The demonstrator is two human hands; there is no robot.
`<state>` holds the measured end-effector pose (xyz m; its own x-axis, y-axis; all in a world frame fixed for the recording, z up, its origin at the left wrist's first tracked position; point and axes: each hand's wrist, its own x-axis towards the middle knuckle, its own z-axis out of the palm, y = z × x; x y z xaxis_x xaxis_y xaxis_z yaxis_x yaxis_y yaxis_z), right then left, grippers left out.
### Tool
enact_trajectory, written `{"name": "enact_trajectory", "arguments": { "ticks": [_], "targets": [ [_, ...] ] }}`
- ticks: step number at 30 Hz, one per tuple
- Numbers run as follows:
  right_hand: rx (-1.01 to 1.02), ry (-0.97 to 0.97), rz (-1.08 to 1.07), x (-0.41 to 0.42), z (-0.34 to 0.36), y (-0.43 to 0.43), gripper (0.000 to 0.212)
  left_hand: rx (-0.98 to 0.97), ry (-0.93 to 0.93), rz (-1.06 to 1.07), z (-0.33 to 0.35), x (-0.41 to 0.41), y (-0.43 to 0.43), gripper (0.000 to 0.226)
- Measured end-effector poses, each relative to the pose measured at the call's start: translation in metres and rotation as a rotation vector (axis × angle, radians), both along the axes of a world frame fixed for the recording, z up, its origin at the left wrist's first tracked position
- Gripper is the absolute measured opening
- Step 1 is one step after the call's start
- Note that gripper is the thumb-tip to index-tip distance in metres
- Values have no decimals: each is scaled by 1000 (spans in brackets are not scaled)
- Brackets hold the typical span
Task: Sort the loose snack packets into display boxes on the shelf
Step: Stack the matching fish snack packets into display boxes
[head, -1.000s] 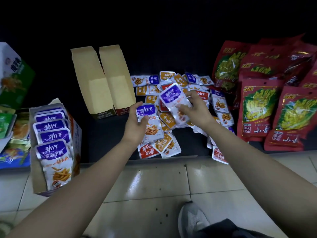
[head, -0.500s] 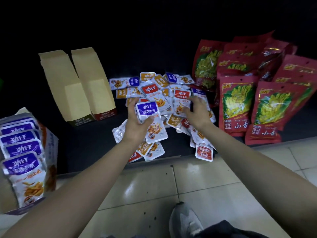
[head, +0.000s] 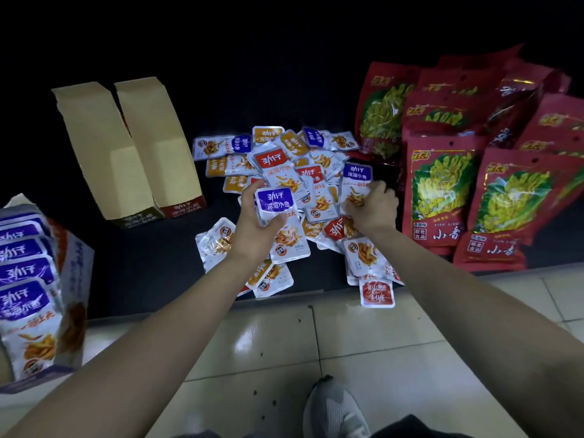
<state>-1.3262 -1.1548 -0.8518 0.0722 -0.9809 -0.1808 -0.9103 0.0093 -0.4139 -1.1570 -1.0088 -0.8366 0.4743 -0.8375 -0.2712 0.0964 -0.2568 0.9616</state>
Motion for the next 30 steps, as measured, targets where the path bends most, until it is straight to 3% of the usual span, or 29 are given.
{"name": "enact_trajectory", "arguments": {
  "ticks": [4, 10, 16, 18, 21, 24, 30],
  "targets": [
    [83, -104, -104, -5, 2, -12, 83, -6, 1, -5, 1, 0, 0, 68],
    [35, -500, -122, -7, 17, -20, 34, -4, -19, -27, 1, 1, 2, 69],
    [-52, -685, -66, -8, 35, -11, 12, -24, 0, -33, 3, 4, 3, 65],
    [20, -795, -30, 1, 44, -2, 8, -33, 12, -20, 4, 5, 4, 64],
    [367, -954, 2, 22, 50, 17, 16, -39, 57, 25, 5, 6, 4, 66],
    [648, -828, 161, 40, 46, 46, 9, -49, 75, 79, 4, 8, 4, 60],
    [592, -611, 299, 55, 43, 75, 22, -77, 242, 245, 6, 8, 9, 36]
  ]
}}
